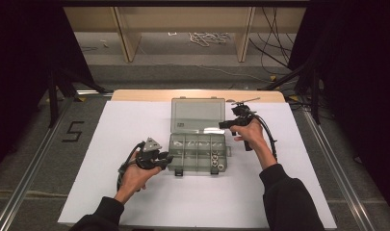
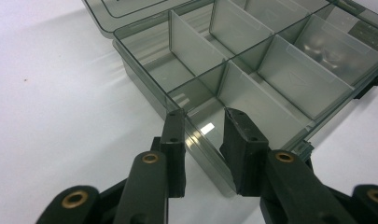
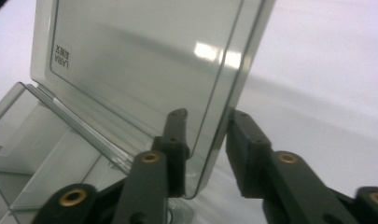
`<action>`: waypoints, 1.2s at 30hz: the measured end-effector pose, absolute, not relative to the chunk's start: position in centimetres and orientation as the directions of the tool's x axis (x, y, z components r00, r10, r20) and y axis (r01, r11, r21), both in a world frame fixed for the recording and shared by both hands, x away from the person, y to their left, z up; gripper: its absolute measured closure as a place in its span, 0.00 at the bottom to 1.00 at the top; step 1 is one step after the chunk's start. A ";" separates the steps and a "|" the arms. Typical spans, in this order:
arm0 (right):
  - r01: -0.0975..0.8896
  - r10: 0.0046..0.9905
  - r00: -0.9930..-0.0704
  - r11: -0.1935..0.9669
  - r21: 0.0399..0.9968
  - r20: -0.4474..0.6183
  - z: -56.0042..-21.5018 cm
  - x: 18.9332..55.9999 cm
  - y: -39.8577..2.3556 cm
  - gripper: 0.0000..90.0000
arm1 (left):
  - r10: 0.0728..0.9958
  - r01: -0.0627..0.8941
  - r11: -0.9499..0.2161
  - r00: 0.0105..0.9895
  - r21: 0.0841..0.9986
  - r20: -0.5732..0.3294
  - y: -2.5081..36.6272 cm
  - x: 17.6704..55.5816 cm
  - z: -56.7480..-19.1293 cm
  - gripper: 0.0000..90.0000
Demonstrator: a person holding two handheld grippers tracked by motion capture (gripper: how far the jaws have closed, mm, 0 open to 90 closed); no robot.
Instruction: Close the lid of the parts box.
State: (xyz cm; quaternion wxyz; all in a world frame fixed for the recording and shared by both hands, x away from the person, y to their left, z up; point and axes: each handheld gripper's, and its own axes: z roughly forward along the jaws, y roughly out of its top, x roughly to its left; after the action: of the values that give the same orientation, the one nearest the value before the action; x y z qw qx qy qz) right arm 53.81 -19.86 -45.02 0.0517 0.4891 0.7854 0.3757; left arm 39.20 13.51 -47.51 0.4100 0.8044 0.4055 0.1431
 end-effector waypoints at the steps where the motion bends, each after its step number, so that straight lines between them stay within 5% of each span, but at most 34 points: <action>1: 0.727 0.809 -0.515 0.237 0.644 0.283 -44.9 53.7 -20.0 0.83 | 0.766 0.537 -0.339 0.634 0.772 -0.105 13.5 39.2 -47.5 0.77; 16: 0.684 0.800 -0.530 0.208 0.699 0.281 -44.5 52.3 -20.5 0.92 | 0.772 0.533 -0.332 0.628 0.778 -0.101 13.5 39.2 -47.5 0.77; 36: 0.486 0.782 -0.616 0.281 0.828 0.096 -45.2 50.0 -20.4 0.92 | 0.769 0.538 -0.342 0.631 0.770 -0.099 13.5 39.3 -47.4 0.76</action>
State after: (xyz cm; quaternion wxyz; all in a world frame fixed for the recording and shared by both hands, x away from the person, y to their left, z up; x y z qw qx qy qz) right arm 50.00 -20.45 -45.22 0.1673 0.4047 0.7828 0.4422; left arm 39.27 13.54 -47.43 0.4059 0.8067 0.4050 0.1427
